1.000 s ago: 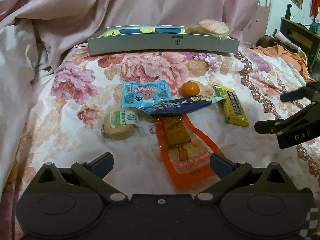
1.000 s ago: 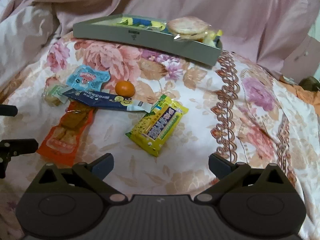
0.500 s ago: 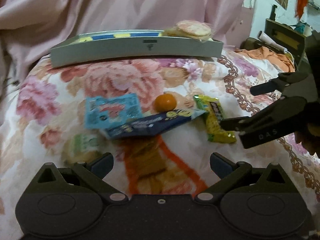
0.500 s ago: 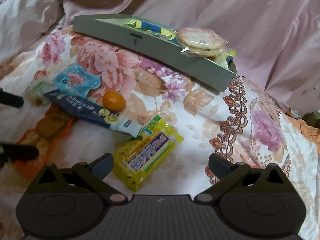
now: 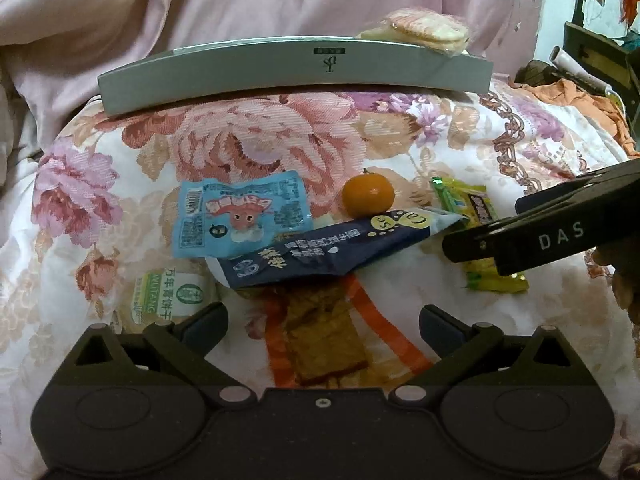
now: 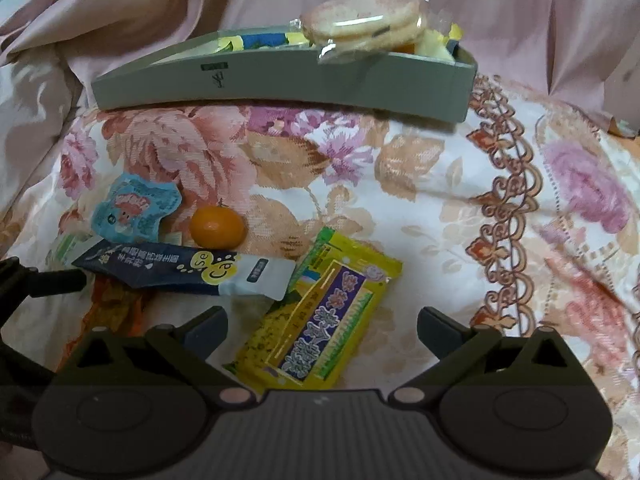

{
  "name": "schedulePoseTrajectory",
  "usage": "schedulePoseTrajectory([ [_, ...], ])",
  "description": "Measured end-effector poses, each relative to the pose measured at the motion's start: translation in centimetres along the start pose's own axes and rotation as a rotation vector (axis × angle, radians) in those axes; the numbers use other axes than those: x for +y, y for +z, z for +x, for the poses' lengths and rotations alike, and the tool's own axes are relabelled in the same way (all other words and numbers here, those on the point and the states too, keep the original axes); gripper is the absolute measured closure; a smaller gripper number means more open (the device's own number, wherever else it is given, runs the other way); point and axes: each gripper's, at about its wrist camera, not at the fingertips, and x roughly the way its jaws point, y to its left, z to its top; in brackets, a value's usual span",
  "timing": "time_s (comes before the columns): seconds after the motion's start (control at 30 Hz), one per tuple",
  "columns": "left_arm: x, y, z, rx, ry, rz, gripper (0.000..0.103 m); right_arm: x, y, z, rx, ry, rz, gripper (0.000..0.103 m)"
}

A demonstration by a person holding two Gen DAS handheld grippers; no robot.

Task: Organize snacks
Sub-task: 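Lower the left gripper onto the orange tofu packet while the right gripper grasps the yellow biscuit packet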

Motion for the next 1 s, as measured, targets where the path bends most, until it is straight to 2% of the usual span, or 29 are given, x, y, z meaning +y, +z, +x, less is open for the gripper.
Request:
schedulePoseTrajectory([
  [0.23, 0.4, -0.2, -0.2, 0.023, -0.021, -0.028, 0.018, 0.5, -0.1, 0.8, 0.013, 0.000, -0.013, 0.000],
  [0.37, 0.7, -0.5, -0.8, 0.038, -0.034, -0.054, 0.030, 0.5, -0.5, 1.4, 0.040, -0.040, -0.014, 0.009],
  [0.47, 1.1, -0.7, -1.2, 0.046, -0.038, -0.084, 0.033, 0.4, -0.5, 1.1, 0.037, -0.049, -0.003, 0.017],
  [0.6, 1.6, -1.1, -1.8, 0.056, -0.048, -0.119, 0.034, 0.3, -0.4, 0.5, 0.036, -0.031, 0.009, 0.037],
  [0.7, 1.5, -1.6, -2.3, 0.065, -0.044, -0.110, 0.035, 0.4, -0.7, 0.1, 0.042, -0.030, -0.001, 0.044],
  [0.87, 1.1, -2.8, -3.5, 0.090, -0.043, -0.112, 0.035, 0.8, -1.3, -0.9, 0.076, -0.015, -0.012, 0.049],
  [1.0, 1.0, -4.0, -4.7, 0.106, -0.052, -0.157, 0.035, 1.1, -2.2, -1.8, 0.122, 0.020, -0.023, 0.051],
])
